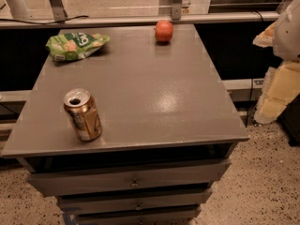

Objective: Move apple near orange can

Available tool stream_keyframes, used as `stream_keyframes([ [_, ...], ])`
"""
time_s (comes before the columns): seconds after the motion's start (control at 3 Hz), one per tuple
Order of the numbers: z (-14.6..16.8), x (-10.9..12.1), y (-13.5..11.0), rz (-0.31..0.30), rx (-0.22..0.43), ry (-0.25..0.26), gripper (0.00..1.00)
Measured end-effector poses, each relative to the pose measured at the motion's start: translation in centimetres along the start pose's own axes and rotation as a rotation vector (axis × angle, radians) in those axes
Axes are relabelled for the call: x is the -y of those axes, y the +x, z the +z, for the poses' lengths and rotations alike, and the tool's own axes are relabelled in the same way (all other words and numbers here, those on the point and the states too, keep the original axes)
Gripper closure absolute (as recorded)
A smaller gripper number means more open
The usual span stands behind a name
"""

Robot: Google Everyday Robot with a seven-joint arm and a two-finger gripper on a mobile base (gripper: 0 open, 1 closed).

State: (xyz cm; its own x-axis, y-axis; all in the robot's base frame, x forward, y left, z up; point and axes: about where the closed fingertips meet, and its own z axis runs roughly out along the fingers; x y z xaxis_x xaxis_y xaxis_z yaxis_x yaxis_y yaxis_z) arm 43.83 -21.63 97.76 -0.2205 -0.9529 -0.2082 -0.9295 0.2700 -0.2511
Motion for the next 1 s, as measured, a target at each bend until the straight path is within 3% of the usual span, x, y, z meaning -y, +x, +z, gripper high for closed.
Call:
stream_keyframes([
  [0.67,0.2,0.4,-0.7,-0.014,0.016,0.009,0.00],
  [1.0,2.0,2.2,-2.7,-0.053,0.088,0.032,0.00],
])
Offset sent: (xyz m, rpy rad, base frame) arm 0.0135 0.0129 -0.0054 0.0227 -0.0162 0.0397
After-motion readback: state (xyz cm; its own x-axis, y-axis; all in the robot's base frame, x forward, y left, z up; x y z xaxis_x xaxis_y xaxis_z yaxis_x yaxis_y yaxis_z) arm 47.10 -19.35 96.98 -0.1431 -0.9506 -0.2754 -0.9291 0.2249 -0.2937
